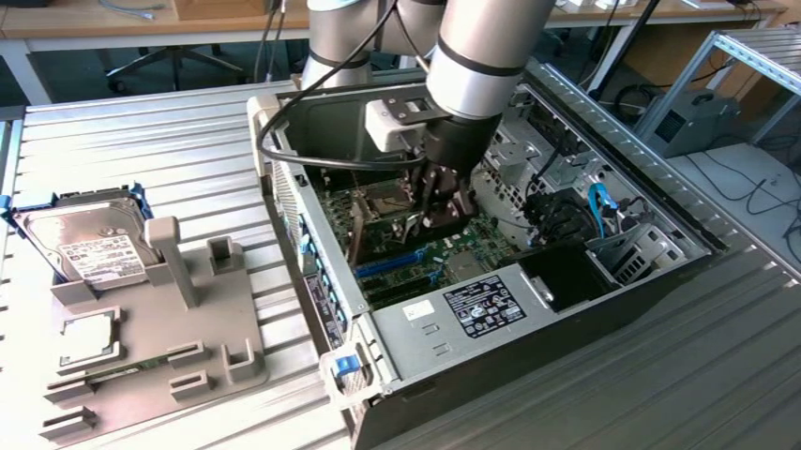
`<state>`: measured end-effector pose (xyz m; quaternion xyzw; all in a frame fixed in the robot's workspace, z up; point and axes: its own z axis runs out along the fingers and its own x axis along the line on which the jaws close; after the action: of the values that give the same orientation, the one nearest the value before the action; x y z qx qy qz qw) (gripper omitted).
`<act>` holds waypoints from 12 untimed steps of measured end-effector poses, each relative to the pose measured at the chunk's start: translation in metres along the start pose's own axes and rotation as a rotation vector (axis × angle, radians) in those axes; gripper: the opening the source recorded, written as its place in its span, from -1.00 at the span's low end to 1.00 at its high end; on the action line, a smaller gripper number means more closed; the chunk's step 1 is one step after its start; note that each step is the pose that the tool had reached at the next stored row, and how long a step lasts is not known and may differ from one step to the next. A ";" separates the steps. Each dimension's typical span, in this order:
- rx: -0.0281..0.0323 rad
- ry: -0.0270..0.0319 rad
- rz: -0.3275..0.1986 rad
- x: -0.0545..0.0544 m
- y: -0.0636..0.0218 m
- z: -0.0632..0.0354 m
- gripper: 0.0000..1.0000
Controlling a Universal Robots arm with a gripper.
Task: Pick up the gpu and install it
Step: 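Insert the gpu into the slot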
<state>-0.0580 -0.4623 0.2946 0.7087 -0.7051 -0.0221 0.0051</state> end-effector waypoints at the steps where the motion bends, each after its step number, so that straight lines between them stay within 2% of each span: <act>1: 0.0000 0.0000 0.000 0.000 0.0016 0.0009 -0.47; 12: 0.0000 0.0000 0.000 -0.001 0.0148 0.0083 -0.47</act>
<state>-0.0732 -0.4613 0.2869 0.7087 -0.7052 -0.0221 0.0051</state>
